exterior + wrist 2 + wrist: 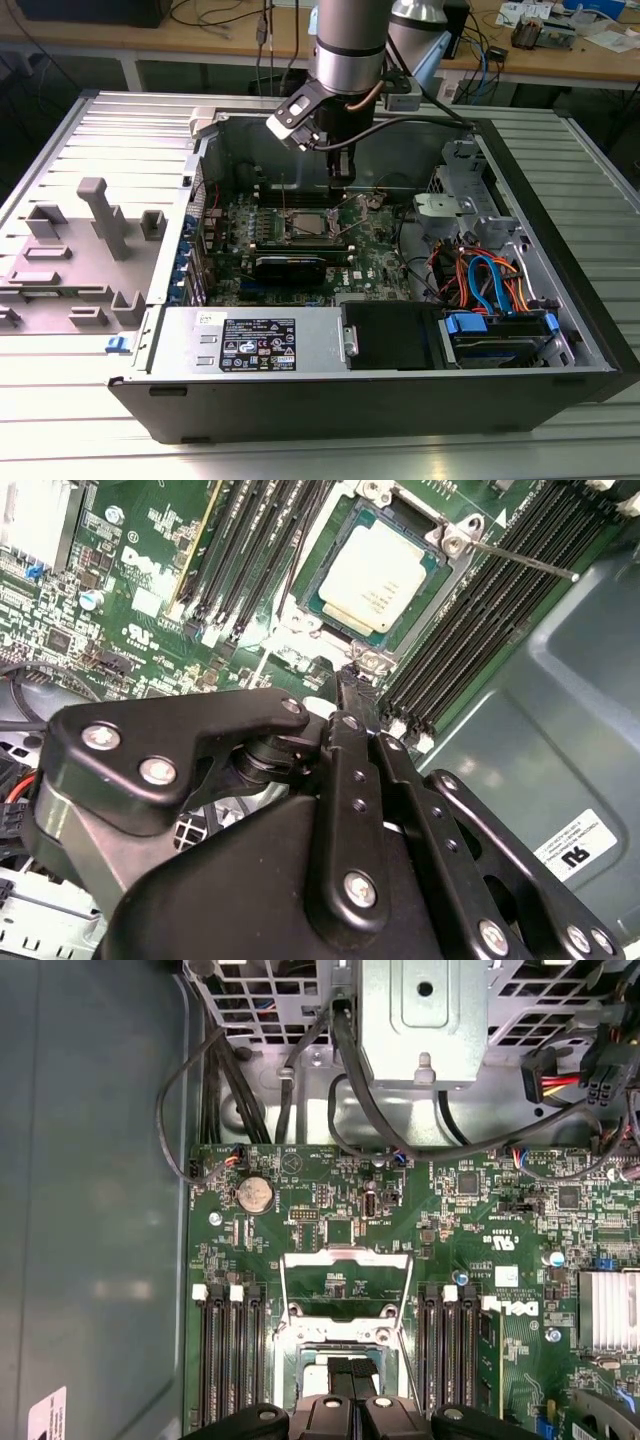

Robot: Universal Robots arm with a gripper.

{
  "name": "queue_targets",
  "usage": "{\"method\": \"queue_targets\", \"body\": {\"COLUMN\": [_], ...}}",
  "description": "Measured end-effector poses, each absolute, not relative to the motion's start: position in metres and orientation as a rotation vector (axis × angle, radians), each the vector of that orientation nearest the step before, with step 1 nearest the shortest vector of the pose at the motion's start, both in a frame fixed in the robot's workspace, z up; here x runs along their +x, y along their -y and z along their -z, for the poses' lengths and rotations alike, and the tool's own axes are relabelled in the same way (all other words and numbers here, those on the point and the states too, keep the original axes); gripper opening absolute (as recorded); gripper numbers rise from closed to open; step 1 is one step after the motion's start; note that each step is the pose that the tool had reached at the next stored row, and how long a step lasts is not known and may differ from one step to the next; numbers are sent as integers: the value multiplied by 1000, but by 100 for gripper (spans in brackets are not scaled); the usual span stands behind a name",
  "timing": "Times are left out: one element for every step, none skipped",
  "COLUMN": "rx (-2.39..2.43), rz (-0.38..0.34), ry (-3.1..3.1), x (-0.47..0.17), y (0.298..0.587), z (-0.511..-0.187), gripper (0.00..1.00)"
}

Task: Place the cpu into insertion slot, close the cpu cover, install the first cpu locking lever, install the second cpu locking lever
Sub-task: 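Close the cpu cover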

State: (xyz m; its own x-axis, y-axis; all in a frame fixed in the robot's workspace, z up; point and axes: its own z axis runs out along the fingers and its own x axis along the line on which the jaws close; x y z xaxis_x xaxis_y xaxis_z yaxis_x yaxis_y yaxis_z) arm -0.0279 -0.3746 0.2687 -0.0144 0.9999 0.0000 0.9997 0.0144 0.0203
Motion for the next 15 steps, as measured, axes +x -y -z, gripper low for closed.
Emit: {"method": "queue_targets", "body": {"rx": [2196, 2196, 2196, 2196, 2196, 2196, 2196, 2196, 2196, 2196, 2196, 2196, 2196, 2197, 2197], "rz": [-23, -22, -22, -22, -22, -22, -22, -22, -21, -21, -21, -21, -21, -20, -20], "ry": [-2227, -2227, -2227, -2228, -2228, -2228, -2228, -2228, -2228, -2228, -2228, -2228, -2228, -2228, -2228], "x": [-27, -26, -25, -24, -23, -23, -22, -21, -21, -20, -19, -18, -18, -13, -11], "y": [375, 375, 374, 374, 374, 374, 374, 374, 374, 374, 374, 374, 374, 373, 373], "z": [-269, -269, -269, -269, -269, -269, -269, -269, -269, -269, -269, -269, -269, -269, -269], "gripper": [11, 11, 11, 11, 11, 11, 11, 11, 11, 11, 11, 11, 11, 11, 11]}}
